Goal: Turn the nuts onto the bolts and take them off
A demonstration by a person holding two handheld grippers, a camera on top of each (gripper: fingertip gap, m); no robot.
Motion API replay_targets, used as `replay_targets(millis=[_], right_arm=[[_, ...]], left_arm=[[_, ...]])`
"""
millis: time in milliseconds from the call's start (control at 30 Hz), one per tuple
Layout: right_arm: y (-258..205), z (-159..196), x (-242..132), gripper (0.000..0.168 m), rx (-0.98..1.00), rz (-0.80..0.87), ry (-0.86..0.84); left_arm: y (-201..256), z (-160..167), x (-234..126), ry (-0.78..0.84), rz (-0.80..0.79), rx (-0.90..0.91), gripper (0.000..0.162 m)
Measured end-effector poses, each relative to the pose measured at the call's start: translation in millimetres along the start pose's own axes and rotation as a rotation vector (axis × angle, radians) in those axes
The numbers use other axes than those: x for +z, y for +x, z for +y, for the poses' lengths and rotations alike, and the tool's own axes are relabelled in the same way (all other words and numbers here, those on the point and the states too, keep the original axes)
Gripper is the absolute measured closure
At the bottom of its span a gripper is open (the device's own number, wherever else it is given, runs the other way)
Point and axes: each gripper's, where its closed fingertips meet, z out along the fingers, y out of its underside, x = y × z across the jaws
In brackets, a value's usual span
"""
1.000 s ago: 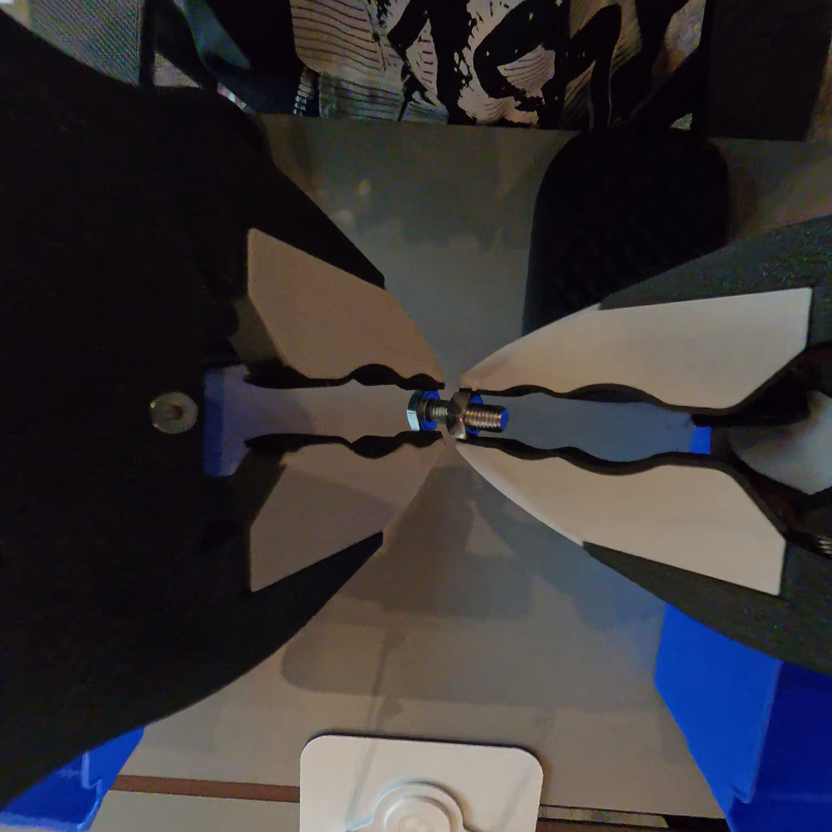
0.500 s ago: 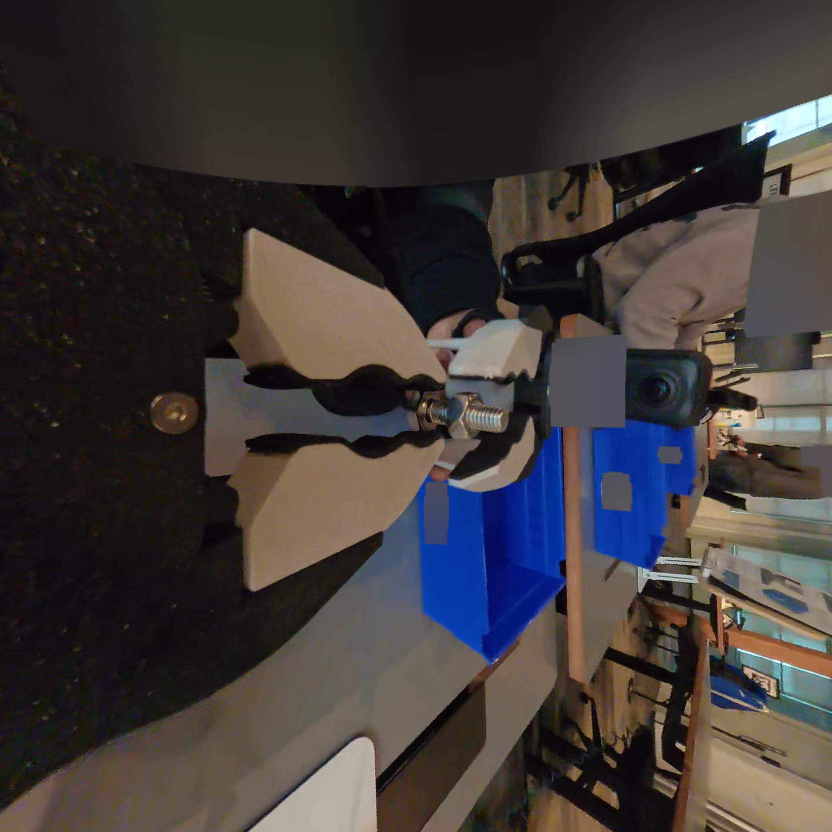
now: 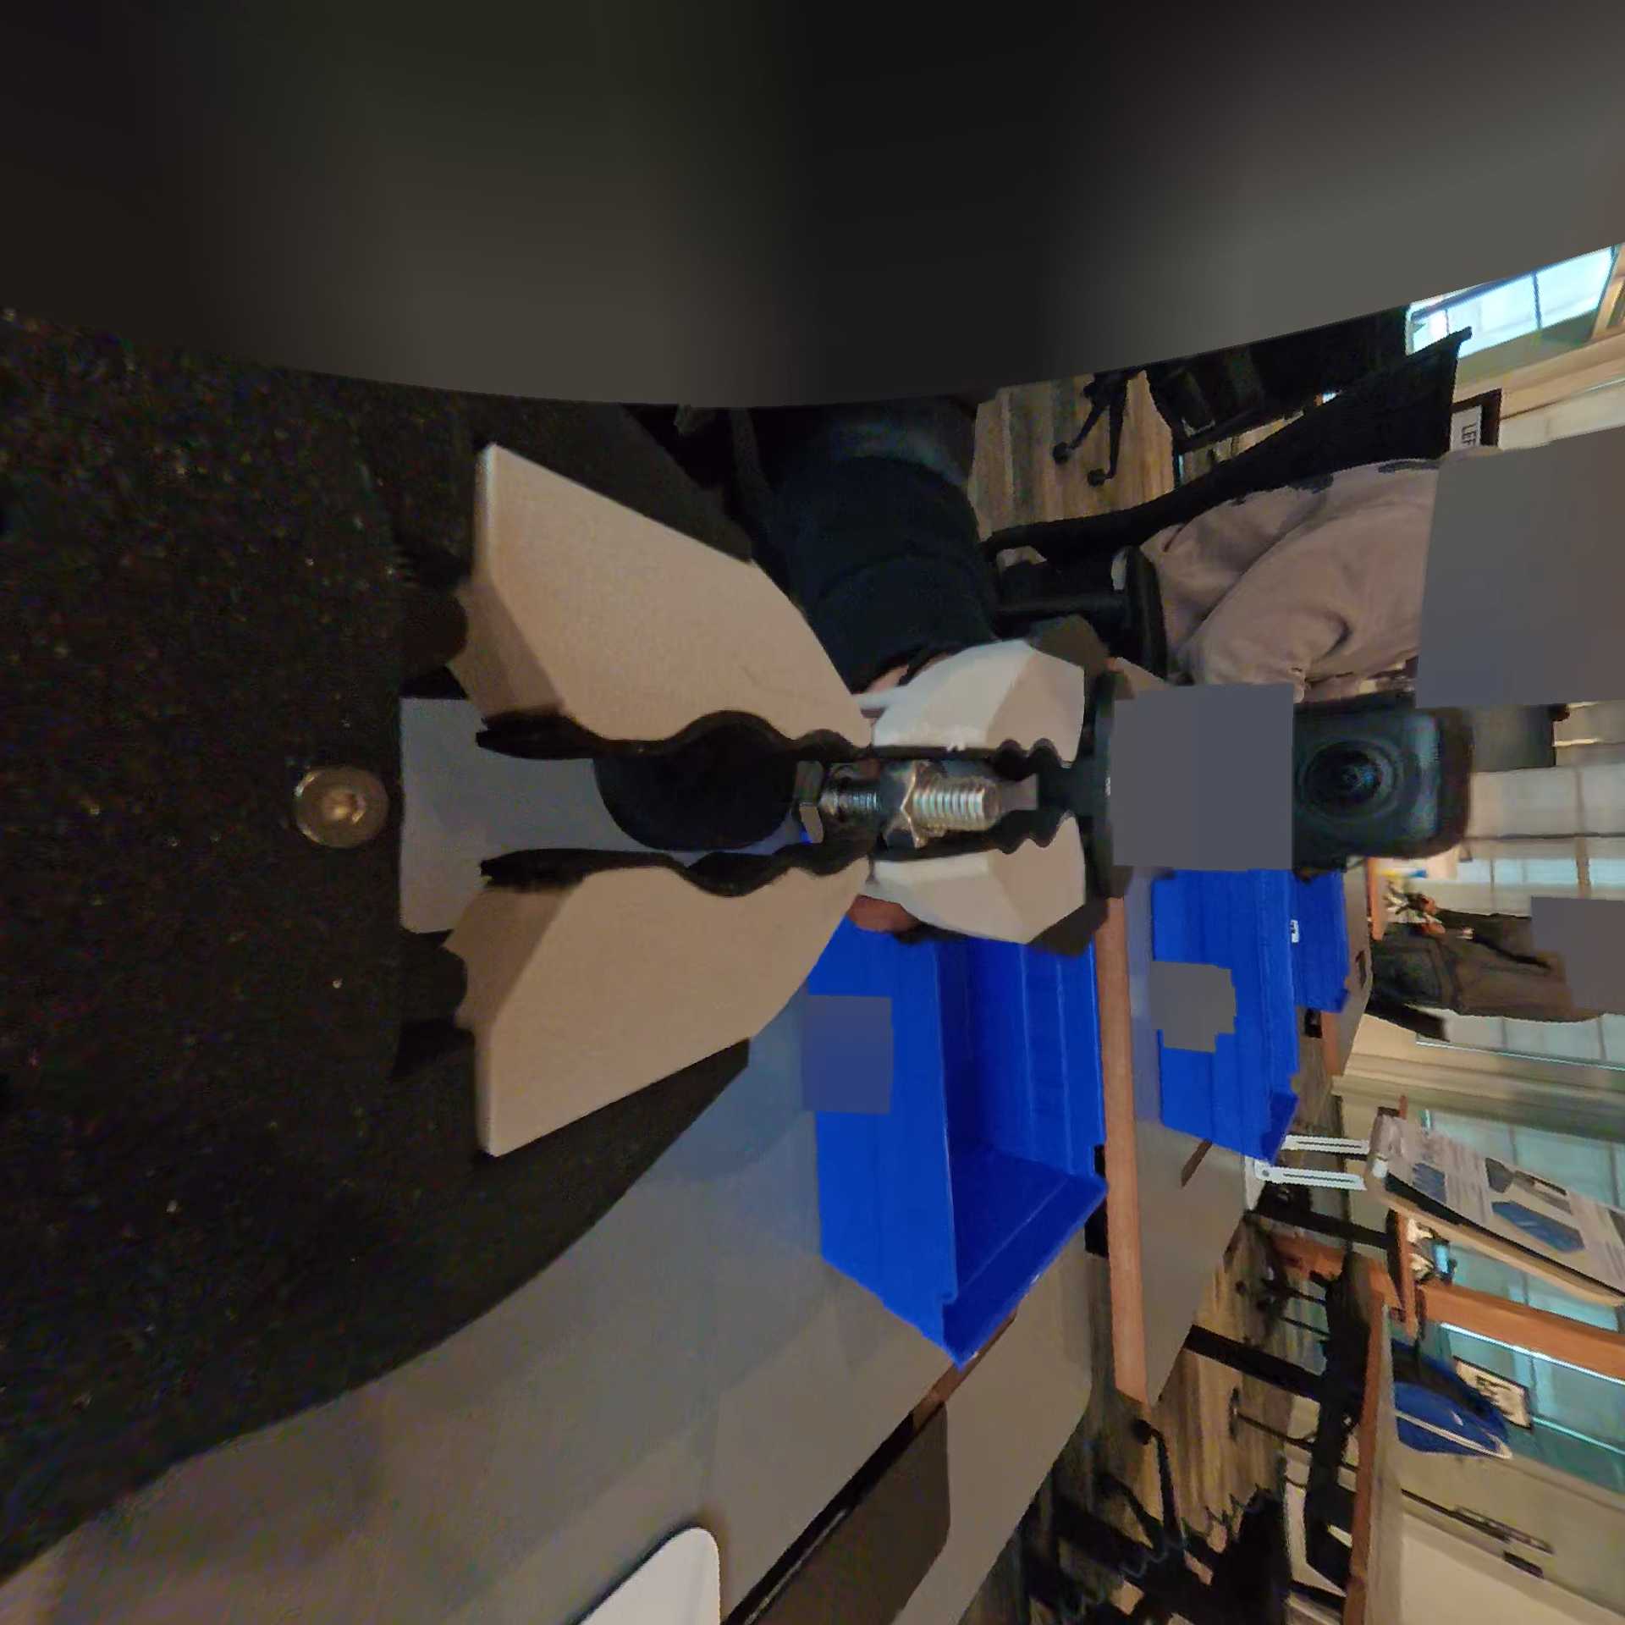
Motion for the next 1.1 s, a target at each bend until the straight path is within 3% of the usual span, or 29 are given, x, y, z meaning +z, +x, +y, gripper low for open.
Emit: replay_targets(millis=[67, 233, 500, 767, 867, 1100], right_arm=[[2.1, 4.7, -6.5, 0.144, 0.018, 0.013, -0.039], [4.4, -10.7, -27.7, 0.145, -0.014, 0.073, -0.029], [-3.2, -6.2, -14.0, 0.153, -0.073, 0.081, -0.118], [-2.1, -10.3, -15.0, 0.160, -0.102, 0.089, -0.099], [0.9, -13.8, -17.8, 0.160, -0.089, 0.091, -0.094], [0.0, -14.2, -14.1, 0.160, -0.084, 0.079, -0.107]], left_arm=[[-1.1, 5.5, -0.9, -0.059, -0.020, 0.035, 0.145], [1.6, 18.1, -1.5, -0.157, -0.018, 0.076, 0.145], [4.5, 22.5, 7.2, -0.161, -0.007, 0.076, 0.145], [3.1, 19.1, 8.5, -0.147, -0.024, 0.093, 0.144], [-2.1, 29.0, 9.4, -0.187, -0.060, 0.104, 0.112], [-5.8, 49.6, 18.9, -0.188, -0.053, 0.086, 0.117]])
